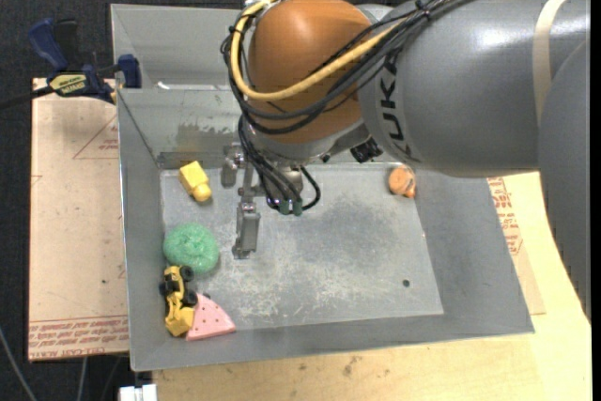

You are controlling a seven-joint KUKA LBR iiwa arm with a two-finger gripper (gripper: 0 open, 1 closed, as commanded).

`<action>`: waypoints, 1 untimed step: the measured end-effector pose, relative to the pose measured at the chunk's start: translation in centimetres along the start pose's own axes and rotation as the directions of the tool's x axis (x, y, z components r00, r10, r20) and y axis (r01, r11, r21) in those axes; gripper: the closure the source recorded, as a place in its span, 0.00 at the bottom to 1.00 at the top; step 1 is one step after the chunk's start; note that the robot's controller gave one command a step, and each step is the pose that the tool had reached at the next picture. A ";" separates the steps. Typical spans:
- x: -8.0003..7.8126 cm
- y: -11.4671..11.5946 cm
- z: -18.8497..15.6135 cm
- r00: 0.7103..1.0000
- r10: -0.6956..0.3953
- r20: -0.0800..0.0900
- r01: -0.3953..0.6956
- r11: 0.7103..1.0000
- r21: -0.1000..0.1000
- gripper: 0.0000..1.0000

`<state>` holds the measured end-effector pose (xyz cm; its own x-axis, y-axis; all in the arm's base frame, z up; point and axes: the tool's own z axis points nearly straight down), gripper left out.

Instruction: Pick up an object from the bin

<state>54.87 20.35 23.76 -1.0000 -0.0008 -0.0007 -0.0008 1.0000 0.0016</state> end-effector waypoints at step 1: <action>0.0 0.4 4.5 1.000 0.017 0.007 -0.017 1.000 -0.002 0.00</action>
Offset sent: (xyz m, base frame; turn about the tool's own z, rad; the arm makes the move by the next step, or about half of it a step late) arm -0.0172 0.0252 -0.0756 0.2033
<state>54.89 20.78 19.28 -0.9998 0.0166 -0.0079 0.0166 0.9999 0.0038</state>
